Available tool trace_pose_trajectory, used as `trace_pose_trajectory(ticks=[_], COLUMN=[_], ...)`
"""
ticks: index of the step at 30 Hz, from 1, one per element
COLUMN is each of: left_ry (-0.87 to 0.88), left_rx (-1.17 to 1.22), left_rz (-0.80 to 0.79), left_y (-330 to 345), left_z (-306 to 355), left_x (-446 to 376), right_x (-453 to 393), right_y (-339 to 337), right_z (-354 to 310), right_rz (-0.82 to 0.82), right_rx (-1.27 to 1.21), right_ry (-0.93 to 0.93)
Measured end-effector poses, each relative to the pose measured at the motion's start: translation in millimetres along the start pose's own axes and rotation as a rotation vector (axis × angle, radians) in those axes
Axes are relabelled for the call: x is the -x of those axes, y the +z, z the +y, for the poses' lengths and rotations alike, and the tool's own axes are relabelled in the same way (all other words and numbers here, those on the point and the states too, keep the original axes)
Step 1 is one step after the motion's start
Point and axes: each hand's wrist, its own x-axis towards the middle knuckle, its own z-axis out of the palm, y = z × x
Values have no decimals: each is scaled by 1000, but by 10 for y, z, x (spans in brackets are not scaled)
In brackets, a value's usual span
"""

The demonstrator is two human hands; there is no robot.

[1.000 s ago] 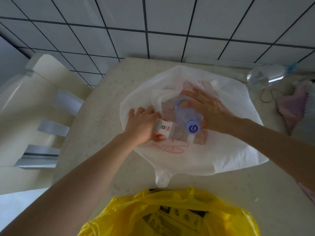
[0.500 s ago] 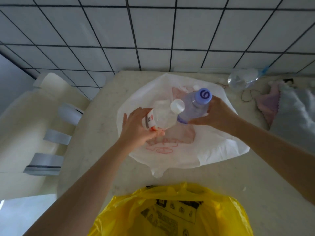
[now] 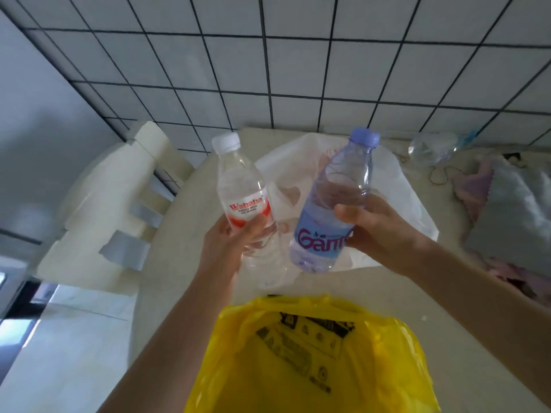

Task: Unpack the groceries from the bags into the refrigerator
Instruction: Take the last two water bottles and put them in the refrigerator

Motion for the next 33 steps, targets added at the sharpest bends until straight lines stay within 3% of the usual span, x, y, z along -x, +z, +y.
trace_pose_trajectory(ticks=[13,25,33], left_ry=[-138,-205,-204], left_rx=[89,201,281], left_rz=[138,325,535], left_y=[-612,-1591,-2253], left_z=[-493,-1081,-1576], left_x=[1409,2857,4200], right_x=[700,1477,2220], right_y=[1070,2432,3373], right_z=[570,1328,1938], right_rz=[1,-161,-325], right_rx=[-234,27,208], right_ry=[153,235,248])
